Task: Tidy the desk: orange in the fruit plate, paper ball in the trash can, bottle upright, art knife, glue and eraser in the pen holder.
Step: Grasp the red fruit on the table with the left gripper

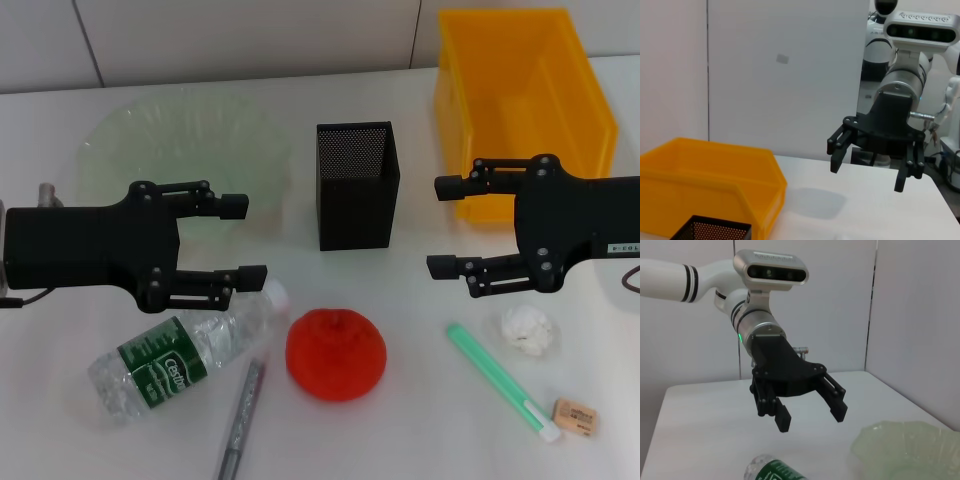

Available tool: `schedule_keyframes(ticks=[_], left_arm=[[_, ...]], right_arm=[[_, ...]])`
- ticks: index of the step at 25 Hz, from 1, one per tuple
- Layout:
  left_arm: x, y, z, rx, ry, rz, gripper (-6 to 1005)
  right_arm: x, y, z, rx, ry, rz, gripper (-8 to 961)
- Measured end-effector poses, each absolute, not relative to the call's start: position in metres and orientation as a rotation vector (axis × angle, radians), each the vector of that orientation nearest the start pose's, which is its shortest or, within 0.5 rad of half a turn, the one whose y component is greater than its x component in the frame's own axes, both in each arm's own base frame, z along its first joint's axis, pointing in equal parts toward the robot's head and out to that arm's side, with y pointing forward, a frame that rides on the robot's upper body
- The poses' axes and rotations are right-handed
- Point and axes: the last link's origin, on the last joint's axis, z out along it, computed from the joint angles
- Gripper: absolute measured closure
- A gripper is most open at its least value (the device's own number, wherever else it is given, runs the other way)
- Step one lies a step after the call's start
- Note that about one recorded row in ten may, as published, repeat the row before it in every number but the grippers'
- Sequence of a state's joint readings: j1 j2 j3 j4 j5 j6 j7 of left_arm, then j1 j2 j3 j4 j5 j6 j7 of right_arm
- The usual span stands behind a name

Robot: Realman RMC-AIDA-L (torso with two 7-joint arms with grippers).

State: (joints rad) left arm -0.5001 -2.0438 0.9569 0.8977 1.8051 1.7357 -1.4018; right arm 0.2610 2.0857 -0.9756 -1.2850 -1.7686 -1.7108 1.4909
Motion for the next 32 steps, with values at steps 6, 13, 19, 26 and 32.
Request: schedule_keyframes(ticks=[6,13,19,26,32], left_arm=[[-0.207,0.319,0.022,-2.96,-0.169,-0.762,221],[-0.205,0.318,0.022,-2.957,-0.158,-0.774,229],[-0.205,0.32,0.02,-2.945,-0.159,-0.769,235],[-0.205,0.32,0.012,-2.957,-0.166,-0.75,243],[-0.213,0.317,-0.023,-3.011,-0.21,-0.685,249]], right_arm=[[0.216,0.29,0.059,-2.787,0.149,0.629,163],[0.216,0.291,0.059,-2.784,0.151,0.626,165],[0.218,0.293,0.06,-2.768,0.162,0.614,166],[0.225,0.292,0.068,-2.732,0.194,0.608,166],[0.227,0.29,0.071,-2.726,0.205,0.606,167]])
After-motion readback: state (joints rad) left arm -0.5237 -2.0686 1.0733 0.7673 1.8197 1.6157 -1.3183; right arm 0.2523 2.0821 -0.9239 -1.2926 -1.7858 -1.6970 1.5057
